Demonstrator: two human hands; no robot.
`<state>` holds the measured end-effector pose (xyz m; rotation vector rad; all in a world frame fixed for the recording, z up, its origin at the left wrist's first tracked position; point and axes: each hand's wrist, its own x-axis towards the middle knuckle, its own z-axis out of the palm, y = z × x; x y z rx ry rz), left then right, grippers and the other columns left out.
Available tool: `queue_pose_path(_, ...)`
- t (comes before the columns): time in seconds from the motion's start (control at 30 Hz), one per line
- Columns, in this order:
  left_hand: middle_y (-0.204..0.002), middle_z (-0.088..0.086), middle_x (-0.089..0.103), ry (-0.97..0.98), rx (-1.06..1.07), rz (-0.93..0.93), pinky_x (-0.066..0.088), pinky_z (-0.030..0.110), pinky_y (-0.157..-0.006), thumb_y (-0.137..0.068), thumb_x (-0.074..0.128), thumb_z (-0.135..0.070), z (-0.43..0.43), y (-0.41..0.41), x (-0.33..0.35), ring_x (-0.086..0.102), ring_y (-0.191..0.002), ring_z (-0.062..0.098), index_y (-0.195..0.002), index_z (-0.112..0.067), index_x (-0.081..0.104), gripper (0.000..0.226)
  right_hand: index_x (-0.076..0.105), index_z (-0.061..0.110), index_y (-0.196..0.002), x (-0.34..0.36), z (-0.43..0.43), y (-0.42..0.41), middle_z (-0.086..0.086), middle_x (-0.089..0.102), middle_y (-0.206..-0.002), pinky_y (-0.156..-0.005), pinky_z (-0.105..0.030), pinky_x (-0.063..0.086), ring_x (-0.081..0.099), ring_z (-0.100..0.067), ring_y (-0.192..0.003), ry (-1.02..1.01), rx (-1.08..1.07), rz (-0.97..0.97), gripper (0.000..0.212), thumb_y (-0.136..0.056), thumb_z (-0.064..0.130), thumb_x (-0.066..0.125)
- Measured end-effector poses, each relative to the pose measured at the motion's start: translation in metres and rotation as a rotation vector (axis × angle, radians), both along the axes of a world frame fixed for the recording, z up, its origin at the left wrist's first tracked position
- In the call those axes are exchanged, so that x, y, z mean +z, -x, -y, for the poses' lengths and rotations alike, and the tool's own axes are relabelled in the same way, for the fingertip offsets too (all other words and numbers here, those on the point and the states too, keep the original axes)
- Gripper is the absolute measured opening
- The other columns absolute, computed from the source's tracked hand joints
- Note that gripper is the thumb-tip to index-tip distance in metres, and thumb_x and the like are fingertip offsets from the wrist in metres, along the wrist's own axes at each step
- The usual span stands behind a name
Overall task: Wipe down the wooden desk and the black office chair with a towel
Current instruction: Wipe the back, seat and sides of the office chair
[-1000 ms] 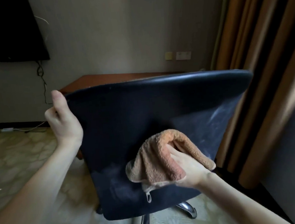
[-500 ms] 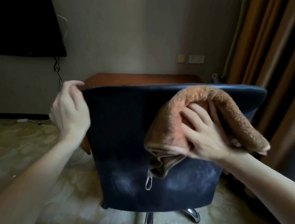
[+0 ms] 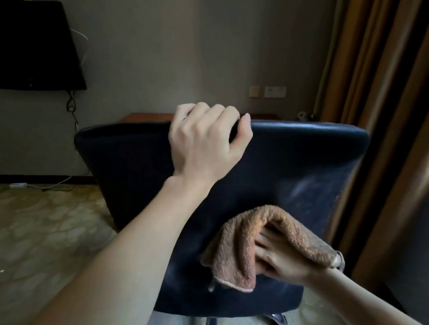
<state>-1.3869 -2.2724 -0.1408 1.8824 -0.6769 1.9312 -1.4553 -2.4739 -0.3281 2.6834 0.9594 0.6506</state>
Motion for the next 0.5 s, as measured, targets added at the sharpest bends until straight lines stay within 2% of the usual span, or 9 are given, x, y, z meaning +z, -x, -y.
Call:
queue_pose_path(0.07,-0.058,-0.002,0.055,0.028,-0.001,0.028,0.044,0.038,-0.072,-0.102,0.051,-0.032,0.002,-0.001,0.0,0.054,-0.059,0.026,-0.066,-0.016,0.062,0.041,0.06,0.025,-0.123,-0.017,0.013,0.008,0.001,0.057,-0.134,-0.124,-0.035,0.005,0.05,-0.026,-0.133,0.016,-0.022,-0.072,0.051,-0.075,0.035,0.075)
queue_pose_path(0.1,-0.058,-0.002,0.054,0.04,-0.002,0.044,0.044,0.038,-0.072,-0.102,0.05,-0.032,0.003,-0.002,0.001,0.053,-0.059,0.026,-0.066,-0.016,0.062,0.041,0.058,0.026,-0.125,-0.02,0.017,0.01,0.001,0.055,-0.137,-0.127,-0.035,0.004,0.047,-0.026,-0.136,0.009,-0.016,-0.091,0.053,-0.076,0.034,0.074)
queue_pose_path(0.2,-0.057,-0.001,0.052,0.066,-0.024,0.071,0.042,0.038,-0.071,-0.101,0.05,-0.032,0.006,-0.002,-0.001,0.051,-0.058,0.026,-0.064,-0.016,0.061,0.041,0.063,0.023,-0.124,-0.006,0.024,0.014,-0.002,0.058,-0.137,-0.127,-0.036,0.011,0.049,-0.028,-0.137,-0.081,0.04,-0.082,0.036,-0.09,0.033,0.07)
queue_pose_path(0.27,-0.057,-0.002,0.052,0.075,-0.026,0.069,0.04,0.037,-0.072,-0.1,0.053,-0.031,0.006,-0.003,-0.002,0.05,-0.058,0.025,-0.064,-0.016,0.06,0.039,0.065,0.022,-0.116,0.026,0.027,0.013,-0.008,0.059,-0.133,-0.125,-0.035,0.016,0.05,-0.032,-0.132,-0.175,0.066,0.024,0.027,-0.095,0.039,0.066)
queue_pose_path(0.37,-0.057,-0.002,0.053,0.077,-0.012,0.067,0.039,0.038,-0.072,-0.099,0.053,-0.031,0.006,-0.002,-0.001,0.05,-0.059,0.026,-0.064,-0.016,0.06,0.038,0.055,0.025,-0.106,0.089,0.034,0.009,-0.008,0.052,-0.12,-0.119,-0.036,0.02,0.049,-0.033,-0.116,-0.27,0.111,0.268,0.026,-0.103,0.047,0.042)
queue_pose_path(0.5,-0.059,-0.001,0.055,0.064,-0.012,0.065,0.04,0.039,-0.073,-0.1,0.053,-0.031,0.005,-0.003,-0.002,0.052,-0.06,0.027,-0.065,-0.017,0.06,0.038,0.051,0.019,-0.104,0.122,0.039,0.004,-0.01,0.047,-0.116,-0.127,-0.039,0.007,0.043,-0.033,-0.124,-0.218,0.137,0.499,0.029,-0.103,0.046,0.04)
